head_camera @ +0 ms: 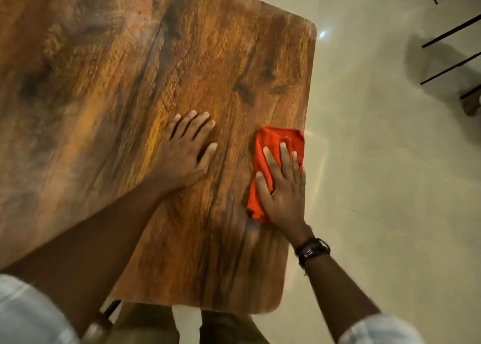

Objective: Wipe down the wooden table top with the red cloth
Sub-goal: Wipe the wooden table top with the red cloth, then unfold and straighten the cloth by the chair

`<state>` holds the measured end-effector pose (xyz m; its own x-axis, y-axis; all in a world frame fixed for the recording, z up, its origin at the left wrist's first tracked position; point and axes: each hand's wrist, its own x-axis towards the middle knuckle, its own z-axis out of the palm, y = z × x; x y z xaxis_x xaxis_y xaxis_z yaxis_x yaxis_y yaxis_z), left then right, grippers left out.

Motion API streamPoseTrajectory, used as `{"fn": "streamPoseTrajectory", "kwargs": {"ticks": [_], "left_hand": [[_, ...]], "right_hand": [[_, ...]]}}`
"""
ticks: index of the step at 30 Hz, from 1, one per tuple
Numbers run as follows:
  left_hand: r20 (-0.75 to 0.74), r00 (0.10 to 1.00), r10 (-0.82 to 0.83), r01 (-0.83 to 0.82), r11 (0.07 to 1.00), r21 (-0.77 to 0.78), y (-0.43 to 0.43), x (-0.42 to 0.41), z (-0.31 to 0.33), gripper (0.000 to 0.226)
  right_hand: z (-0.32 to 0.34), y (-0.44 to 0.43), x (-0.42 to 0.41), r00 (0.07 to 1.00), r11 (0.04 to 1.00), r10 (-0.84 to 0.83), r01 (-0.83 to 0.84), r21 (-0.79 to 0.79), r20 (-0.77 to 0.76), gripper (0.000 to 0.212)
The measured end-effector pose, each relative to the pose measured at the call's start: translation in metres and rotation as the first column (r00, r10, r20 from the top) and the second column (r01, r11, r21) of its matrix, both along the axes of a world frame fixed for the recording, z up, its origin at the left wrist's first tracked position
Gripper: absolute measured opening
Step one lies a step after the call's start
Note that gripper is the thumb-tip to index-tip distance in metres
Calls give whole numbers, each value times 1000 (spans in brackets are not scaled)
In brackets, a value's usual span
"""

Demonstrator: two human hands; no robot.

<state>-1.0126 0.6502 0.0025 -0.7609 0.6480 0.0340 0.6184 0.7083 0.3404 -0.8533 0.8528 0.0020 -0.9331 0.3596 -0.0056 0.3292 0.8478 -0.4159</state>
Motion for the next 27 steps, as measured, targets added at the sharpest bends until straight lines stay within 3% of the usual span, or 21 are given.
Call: {"fn": "streamPoseTrajectory", "kwargs": {"ticks": [5,8,11,17,20,23,27], "left_hand": [[-70,987,148,-142,987,75,-10,38,7,44],[1,966,257,-251,943,216,-42,101,11,41],[61,904,422,-424,873,240,-89,163,13,40],[135,757,640,-651,717,251,-176,274,16,38],[144,729,669,-684,706,181,-218,318,12,37],[183,680,710,-732,673,107,-263,363,10,41],[200,596,778,-803,579,141,-312,416,25,47]], "right_hand": [[-11,24,-26,997,998,-32,36,53,-63,59],[-11,4,0,995,996,-27,35,88,-91,59],[-1,-56,45,997,992,-70,72,108,-23,61],[0,-199,55,973,967,232,-230,109,1,57],[-1,-272,48,887,885,462,-459,73,-23,55],[-3,-352,50,733,735,677,-678,9,-70,52],[5,-431,52,633,573,759,-760,-307,-150,49]]}}
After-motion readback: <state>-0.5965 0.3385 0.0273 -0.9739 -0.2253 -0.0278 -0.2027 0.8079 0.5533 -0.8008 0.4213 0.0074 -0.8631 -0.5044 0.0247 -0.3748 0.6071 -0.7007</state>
